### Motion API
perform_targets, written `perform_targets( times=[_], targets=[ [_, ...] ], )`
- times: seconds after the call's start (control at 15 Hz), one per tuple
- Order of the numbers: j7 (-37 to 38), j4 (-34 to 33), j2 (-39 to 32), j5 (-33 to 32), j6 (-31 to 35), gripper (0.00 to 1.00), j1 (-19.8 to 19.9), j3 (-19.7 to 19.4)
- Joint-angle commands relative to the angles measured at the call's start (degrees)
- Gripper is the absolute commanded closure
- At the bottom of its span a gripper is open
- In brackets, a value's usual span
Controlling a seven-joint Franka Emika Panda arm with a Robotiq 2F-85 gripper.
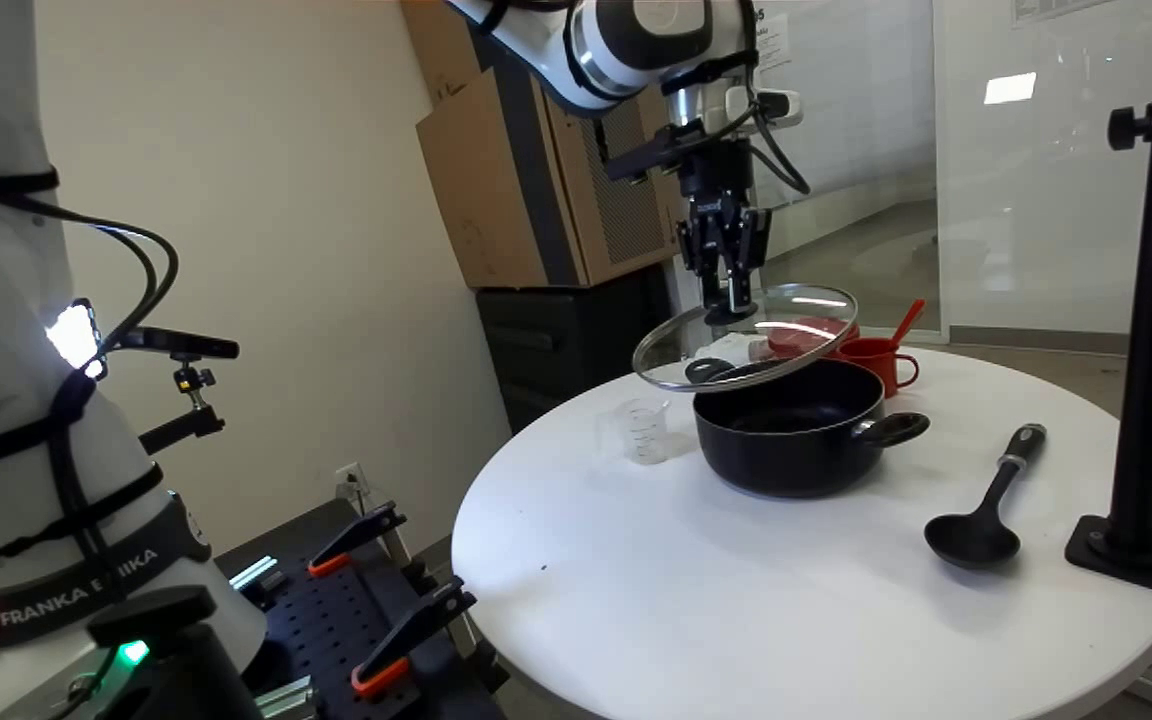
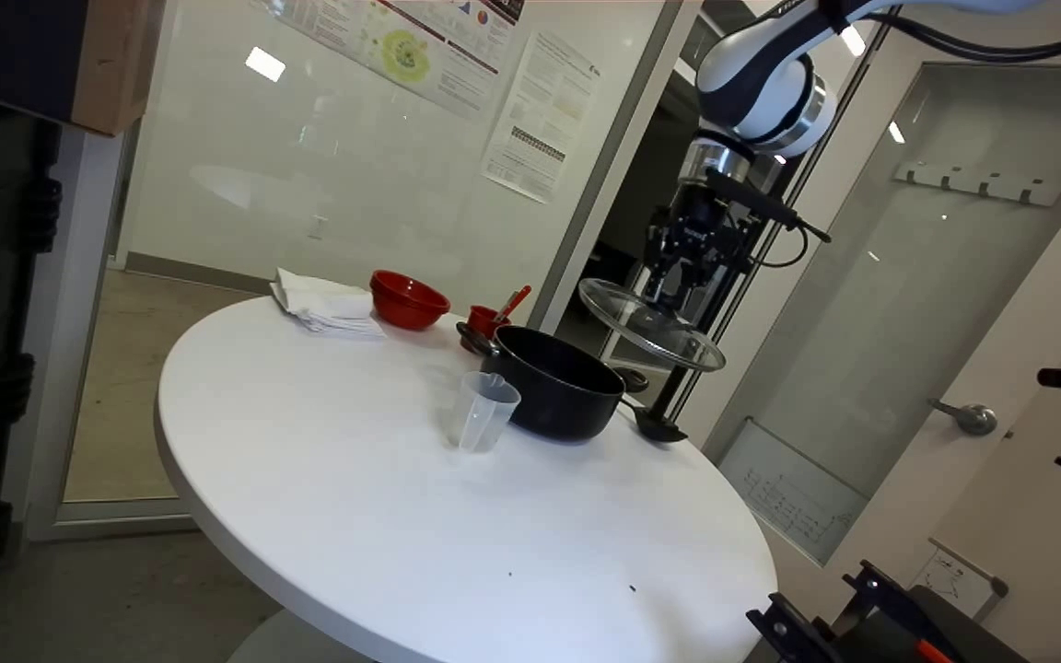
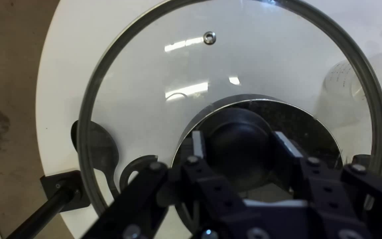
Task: Put the lid on the black pot
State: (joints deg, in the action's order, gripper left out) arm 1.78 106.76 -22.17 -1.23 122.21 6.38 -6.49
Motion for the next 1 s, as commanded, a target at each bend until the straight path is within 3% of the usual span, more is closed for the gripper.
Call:
perform_targets(
  times=[0.0, 0.53, 0.93],
  targets=[
    [-0.57, -9.86, -7.41, 2.71, -5.33, 0.74, 1.28, 0.71],
    [-0.39, -22.49, -18.23, 4.69, -6.91, 0.74, 1.99, 2.31],
    [0.21, -35.89, -24.42, 4.44, -14.03, 0.74, 0.72, 3.97]
  ],
)
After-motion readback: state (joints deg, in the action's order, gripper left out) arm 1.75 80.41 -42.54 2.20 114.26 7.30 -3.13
